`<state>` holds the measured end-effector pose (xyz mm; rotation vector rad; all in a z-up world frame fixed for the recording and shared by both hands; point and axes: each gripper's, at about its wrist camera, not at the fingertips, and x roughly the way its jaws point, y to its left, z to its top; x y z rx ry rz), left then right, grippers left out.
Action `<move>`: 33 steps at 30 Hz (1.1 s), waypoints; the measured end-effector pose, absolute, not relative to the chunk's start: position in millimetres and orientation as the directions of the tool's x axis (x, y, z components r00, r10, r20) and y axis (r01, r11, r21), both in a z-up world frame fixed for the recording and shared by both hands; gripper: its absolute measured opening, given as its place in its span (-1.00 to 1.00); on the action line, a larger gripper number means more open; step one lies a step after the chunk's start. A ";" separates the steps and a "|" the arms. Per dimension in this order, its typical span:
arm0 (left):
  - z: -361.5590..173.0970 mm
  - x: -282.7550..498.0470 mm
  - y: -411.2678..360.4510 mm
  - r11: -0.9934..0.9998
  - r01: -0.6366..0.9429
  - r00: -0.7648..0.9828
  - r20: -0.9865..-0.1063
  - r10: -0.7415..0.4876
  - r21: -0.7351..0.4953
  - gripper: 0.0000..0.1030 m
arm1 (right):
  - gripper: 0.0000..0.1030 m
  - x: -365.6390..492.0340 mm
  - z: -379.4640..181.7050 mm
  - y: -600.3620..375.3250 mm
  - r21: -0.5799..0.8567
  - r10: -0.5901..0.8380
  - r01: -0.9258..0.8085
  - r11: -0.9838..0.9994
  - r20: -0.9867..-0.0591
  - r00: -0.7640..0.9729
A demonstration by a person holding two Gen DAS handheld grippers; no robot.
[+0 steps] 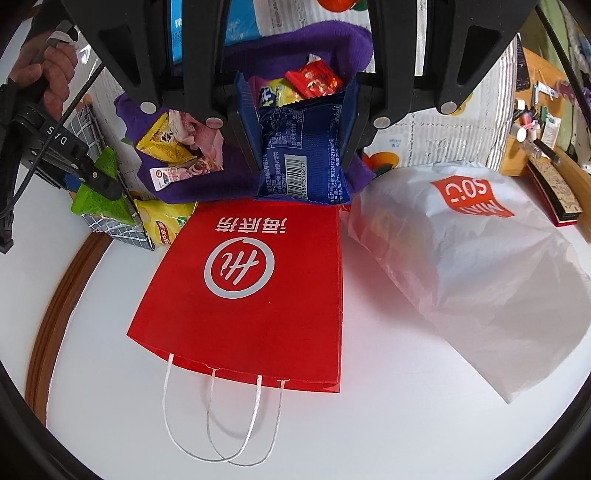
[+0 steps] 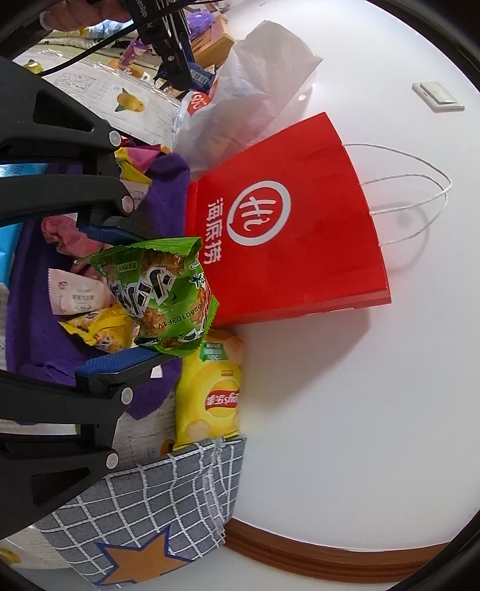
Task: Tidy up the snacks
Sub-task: 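Lower both snacks onto the towel and open both grippers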
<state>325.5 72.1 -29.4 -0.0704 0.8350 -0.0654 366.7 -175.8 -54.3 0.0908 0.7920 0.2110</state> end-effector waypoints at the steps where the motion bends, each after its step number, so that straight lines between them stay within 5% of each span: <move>1: -30.9 327.1 72.0 0.995 0.032 0.668 -0.739 -0.089 -0.091 -0.29 | -0.06 368.6 -55.9 -175.7 0.162 0.223 -0.153 0.975 -0.696 0.683; 33: -72.2 349.8 76.3 0.996 0.013 0.592 -0.802 -0.082 -0.092 -0.29 | -0.06 389.0 -97.9 -182.5 0.125 0.184 -0.138 0.983 -0.766 0.616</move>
